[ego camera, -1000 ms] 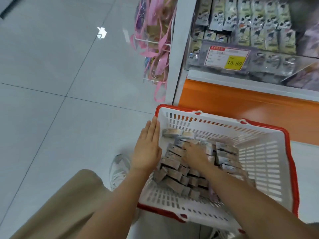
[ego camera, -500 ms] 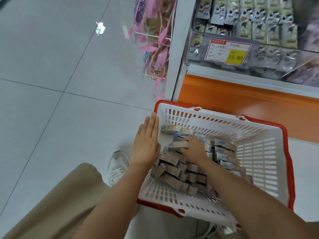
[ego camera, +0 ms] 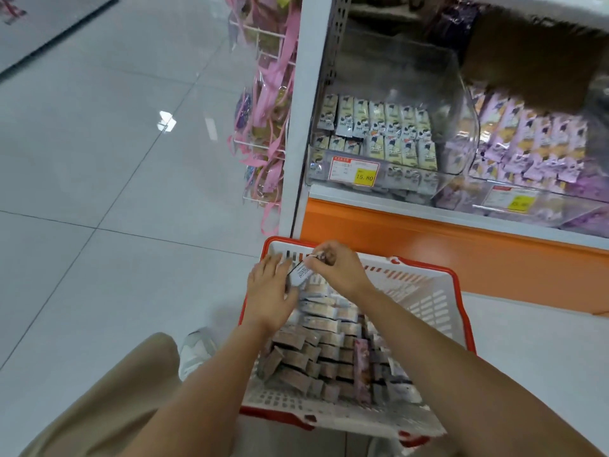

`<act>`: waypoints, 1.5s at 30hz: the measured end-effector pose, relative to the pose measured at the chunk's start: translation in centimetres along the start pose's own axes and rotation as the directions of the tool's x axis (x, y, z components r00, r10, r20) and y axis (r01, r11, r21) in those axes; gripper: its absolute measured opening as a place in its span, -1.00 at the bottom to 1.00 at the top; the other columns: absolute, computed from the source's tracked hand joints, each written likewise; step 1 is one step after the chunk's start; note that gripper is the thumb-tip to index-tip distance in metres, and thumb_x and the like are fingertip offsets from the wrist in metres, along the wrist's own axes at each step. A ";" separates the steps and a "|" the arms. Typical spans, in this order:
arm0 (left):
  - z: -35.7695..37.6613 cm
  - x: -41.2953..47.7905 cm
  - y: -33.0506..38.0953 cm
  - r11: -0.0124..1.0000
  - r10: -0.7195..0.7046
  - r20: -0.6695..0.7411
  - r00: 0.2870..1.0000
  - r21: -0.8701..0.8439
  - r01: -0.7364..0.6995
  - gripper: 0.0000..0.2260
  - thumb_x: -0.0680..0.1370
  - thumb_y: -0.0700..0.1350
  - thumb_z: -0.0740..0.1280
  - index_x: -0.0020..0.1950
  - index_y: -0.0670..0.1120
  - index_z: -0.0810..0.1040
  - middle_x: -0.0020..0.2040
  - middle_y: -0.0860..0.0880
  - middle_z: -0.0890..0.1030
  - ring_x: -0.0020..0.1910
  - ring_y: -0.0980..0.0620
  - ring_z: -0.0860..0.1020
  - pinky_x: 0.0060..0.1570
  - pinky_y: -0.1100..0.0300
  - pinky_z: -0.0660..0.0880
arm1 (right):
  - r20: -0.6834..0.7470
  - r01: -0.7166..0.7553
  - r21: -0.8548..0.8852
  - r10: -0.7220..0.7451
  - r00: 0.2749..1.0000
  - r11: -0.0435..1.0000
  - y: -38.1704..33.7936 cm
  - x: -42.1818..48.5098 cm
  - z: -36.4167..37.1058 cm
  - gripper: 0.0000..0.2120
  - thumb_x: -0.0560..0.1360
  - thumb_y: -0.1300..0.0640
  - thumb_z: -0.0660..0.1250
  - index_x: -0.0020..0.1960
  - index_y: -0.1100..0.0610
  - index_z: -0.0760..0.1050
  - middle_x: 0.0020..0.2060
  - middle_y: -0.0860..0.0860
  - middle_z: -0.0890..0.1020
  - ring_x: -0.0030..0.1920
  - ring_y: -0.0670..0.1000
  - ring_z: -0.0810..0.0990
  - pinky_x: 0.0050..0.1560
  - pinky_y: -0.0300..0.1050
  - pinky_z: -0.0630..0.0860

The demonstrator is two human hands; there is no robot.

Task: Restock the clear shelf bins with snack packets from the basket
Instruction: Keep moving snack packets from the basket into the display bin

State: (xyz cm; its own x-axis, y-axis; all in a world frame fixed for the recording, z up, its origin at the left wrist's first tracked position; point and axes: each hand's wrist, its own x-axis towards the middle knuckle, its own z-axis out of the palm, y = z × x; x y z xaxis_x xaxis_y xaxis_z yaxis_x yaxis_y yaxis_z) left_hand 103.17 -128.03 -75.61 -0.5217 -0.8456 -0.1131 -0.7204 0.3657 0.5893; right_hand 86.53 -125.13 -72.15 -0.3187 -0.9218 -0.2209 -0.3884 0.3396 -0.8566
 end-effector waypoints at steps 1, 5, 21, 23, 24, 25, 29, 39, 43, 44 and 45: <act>-0.6 0.2 1.0 0.989 0.010 -0.016 1.000 -0.149 -0.012 -0.57 0.58 -0.03 0.20 0.46 -0.03 0.39 0.21 -0.09 0.57 0.22 -0.06 0.49 0.18 0.14 0.38 | -0.021 0.016 0.013 -0.016 1.000 1.000 -1.0 0.0 -0.8 -0.77 0.47 0.04 0.47 0.02 0.14 0.52 -0.30 -0.06 0.52 -0.31 -0.13 0.47 -0.28 -0.33 0.40; -3.1 1.1 4.6 0.871 0.019 0.040 0.999 -0.492 0.003 -0.87 0.58 -0.09 0.30 0.11 0.00 0.56 -0.24 0.12 0.60 -0.23 0.13 0.56 -0.15 0.17 0.51 | -0.083 0.068 0.119 -0.059 0.995 0.991 -4.2 -0.4 -3.4 -0.65 0.46 -0.07 0.45 0.10 0.13 0.49 -0.08 0.21 0.62 -0.11 0.13 0.61 -0.06 0.06 0.57; -9.6 4.7 13.1 0.759 0.119 -0.066 0.991 -0.637 -0.133 -0.78 0.67 -0.09 0.15 0.16 -0.11 0.56 0.08 -0.10 0.62 0.09 -0.10 0.54 0.21 0.01 0.45 | -0.253 0.338 0.034 -0.319 0.913 0.941 -8.5 -3.5 -9.5 -0.68 0.50 0.17 0.44 0.21 0.08 0.45 -0.12 0.03 0.56 -0.20 -0.06 0.55 -0.17 -0.19 0.53; -10.3 5.9 13.5 0.890 0.214 -0.279 0.936 -0.339 -0.305 -0.72 0.64 -0.16 0.20 0.35 -0.10 0.48 0.26 -0.05 0.53 0.25 -0.02 0.45 0.23 0.12 0.36 | -0.297 0.373 -0.006 -0.358 0.885 0.928 -9.6 -2.3 -10.8 -0.70 0.50 0.19 0.43 0.20 0.11 0.46 -0.15 0.09 0.54 -0.23 0.00 0.52 -0.19 -0.15 0.50; -10.6 6.5 13.4 0.933 0.269 -0.343 0.900 -0.141 -0.332 -0.64 0.62 -0.17 0.23 0.43 -0.10 0.40 0.38 -0.07 0.45 0.36 -0.03 0.37 0.33 0.10 0.29 | -0.314 0.384 -0.027 -0.373 0.873 0.923 -10.2 -1.8 -11.4 -0.71 0.50 0.19 0.43 0.19 0.12 0.47 -0.18 0.07 0.52 -0.26 -0.06 0.49 -0.21 -0.18 0.49; -10.8 7.0 13.2 0.945 0.320 -0.350 0.880 0.048 -0.325 -0.55 0.60 -0.16 0.24 0.50 -0.10 0.31 0.49 -0.08 0.34 0.47 -0.06 0.26 0.44 0.06 0.18 | -0.330 0.392 -0.049 -0.385 0.862 0.919 -10.8 -1.2 -12.1 -0.72 0.50 0.18 0.43 0.19 0.13 0.48 -0.21 0.04 0.51 -0.28 -0.13 0.48 -0.24 -0.23 0.49; -10.2 8.4 12.1 0.870 0.404 -0.262 0.876 0.405 -0.280 -0.36 0.57 -0.12 0.23 0.61 -0.06 0.05 0.61 -0.05 0.03 0.59 -0.06 -0.14 0.49 0.02 -0.34 | -0.380 0.332 -0.173 -0.374 0.846 0.927 -12.5 2.1 -13.7 -0.73 0.51 0.15 0.40 0.20 0.10 0.49 -0.31 -0.08 0.47 -0.36 -0.22 0.47 -0.28 -0.28 0.48; -9.2 8.9 10.9 0.822 0.455 -0.238 0.858 0.481 -0.303 -0.23 0.49 -0.28 0.25 0.62 -0.10 -0.06 0.62 -0.08 -0.03 0.59 -0.06 -0.13 0.45 0.02 -0.45 | -0.248 0.025 -0.487 -0.165 0.955 0.873 -13.6 8.3 -12.5 -0.81 0.54 0.10 0.36 0.13 0.09 0.61 -0.03 -0.01 0.64 -0.18 -0.04 0.52 -0.18 -0.24 0.38; -9.1 8.8 10.8 0.825 0.461 -0.228 0.857 0.467 -0.319 -0.22 0.48 -0.27 0.26 0.62 -0.10 -0.07 0.62 -0.09 -0.05 0.59 -0.06 -0.14 0.48 0.01 -0.39 | -0.228 -0.070 -0.426 -0.032 0.973 0.902 -13.7 9.2 -12.4 -0.87 0.54 0.14 0.35 -0.01 0.15 0.66 0.01 -0.06 0.65 -0.11 -0.04 0.57 -0.04 -0.18 0.49; -9.1 8.7 10.8 0.824 0.461 -0.224 0.859 0.467 -0.321 -0.21 0.48 -0.26 0.26 0.62 -0.10 -0.09 0.62 -0.08 -0.07 0.59 -0.05 -0.16 0.48 0.01 -0.39 | -0.226 -0.083 -0.417 -0.014 0.974 0.905 -13.7 9.4 -12.4 -0.86 0.54 0.14 0.35 -0.03 0.16 0.67 0.01 -0.02 0.68 -0.13 -0.04 0.58 -0.04 -0.18 0.50; -9.2 8.7 10.8 0.824 0.463 -0.222 0.858 0.465 -0.324 -0.21 0.49 -0.26 0.25 0.62 -0.09 -0.11 0.62 -0.07 -0.09 0.59 -0.04 -0.17 0.47 0.02 -0.41 | -0.224 -0.087 -0.415 -0.009 0.975 0.906 -13.6 9.5 -12.4 -0.85 0.54 0.15 0.34 -0.04 0.16 0.68 0.02 0.01 0.69 -0.15 -0.04 0.58 -0.06 -0.18 0.49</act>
State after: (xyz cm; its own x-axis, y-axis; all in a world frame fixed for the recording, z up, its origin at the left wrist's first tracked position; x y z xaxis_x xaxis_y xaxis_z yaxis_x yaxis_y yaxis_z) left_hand 95.06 -135.01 -62.90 -0.6800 -0.6427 0.3528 -0.6369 0.7562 0.1502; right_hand 78.09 -136.17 -56.81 -0.5008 -0.8593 -0.1035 -0.6826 0.4656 -0.5633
